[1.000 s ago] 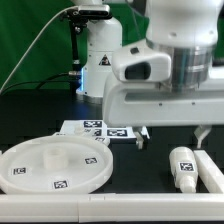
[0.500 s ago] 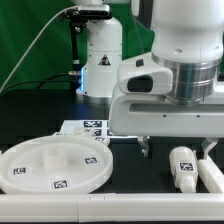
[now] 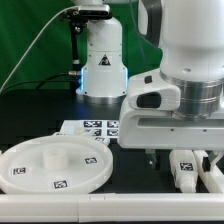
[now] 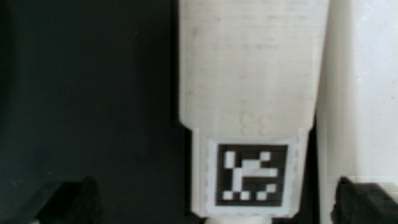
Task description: Assemble round table
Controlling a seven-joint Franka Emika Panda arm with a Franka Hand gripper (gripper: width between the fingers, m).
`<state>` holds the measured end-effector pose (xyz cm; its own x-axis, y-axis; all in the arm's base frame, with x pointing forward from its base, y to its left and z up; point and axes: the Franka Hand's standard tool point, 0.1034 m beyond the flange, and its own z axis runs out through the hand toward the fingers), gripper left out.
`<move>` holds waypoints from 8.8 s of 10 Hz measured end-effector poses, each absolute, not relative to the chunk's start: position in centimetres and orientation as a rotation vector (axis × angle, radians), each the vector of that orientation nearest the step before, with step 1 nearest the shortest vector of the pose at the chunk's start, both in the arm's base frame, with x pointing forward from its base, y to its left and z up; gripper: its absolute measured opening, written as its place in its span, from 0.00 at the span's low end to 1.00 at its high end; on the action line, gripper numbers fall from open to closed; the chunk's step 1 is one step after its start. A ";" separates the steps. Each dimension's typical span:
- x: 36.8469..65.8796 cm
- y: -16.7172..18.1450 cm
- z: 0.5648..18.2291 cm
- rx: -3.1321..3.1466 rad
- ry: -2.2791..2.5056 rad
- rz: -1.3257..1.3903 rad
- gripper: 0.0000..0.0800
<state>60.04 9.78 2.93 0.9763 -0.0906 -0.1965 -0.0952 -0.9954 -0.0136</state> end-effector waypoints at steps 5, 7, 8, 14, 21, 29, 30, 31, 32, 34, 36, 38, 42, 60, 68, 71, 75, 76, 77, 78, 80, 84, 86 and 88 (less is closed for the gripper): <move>60.7 9.4 2.9 -3.099 0.118 0.251 0.81; 60.7 9.4 2.8 -3.099 0.118 0.253 0.48; 60.7 9.4 2.8 -3.099 0.118 0.253 0.48; 60.4 8.8 3.7 -3.096 0.097 0.253 0.00; 60.2 7.8 3.3 -3.081 0.137 0.270 0.28; 60.2 6.7 4.7 -3.086 0.148 0.280 0.81; 60.2 6.3 5.1 -3.088 0.153 0.280 0.81; 60.3 6.0 5.2 -3.088 0.139 0.275 0.81; 60.3 6.0 5.1 -3.088 0.140 0.277 0.81; 60.3 5.9 5.1 -3.088 0.140 0.278 0.81; 58.7 3.6 5.0 -3.081 0.340 0.308 0.81; 57.2 2.8 4.6 -3.058 0.476 0.333 0.81; 56.9 3.1 3.8 -3.059 0.476 0.350 0.81; 53.0 6.2 6.4 -3.061 0.474 0.379 0.39; 47.0 8.2 4.9 -3.097 0.384 0.353 0.39; 44.8 7.9 3.1 -3.108 0.208 0.344 0.39; 44.7 7.8 2.0 -3.113 0.152 0.280 0.39; 44.7 7.8 2.0 -3.113 0.154 0.277 0.39; 44.7 7.8 2.0 -3.113 0.154 0.278 0.40; 44.7 7.8 2.0 -3.113 0.154 0.278 0.40; 45.2 6.6 3.9 -3.094 0.106 0.344 0.77; 49.4 2.7 10.0 -3.055 0.063 0.381 0.81; 48.9 2.9 9.6 -3.054 0.059 0.394 0.81; 49.0 2.6 9.5 -3.049 0.042 0.396 0.81</move>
Offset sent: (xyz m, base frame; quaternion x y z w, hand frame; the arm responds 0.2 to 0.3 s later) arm -0.0043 -0.0118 -0.0030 -0.0075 0.0150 -0.0099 0.9998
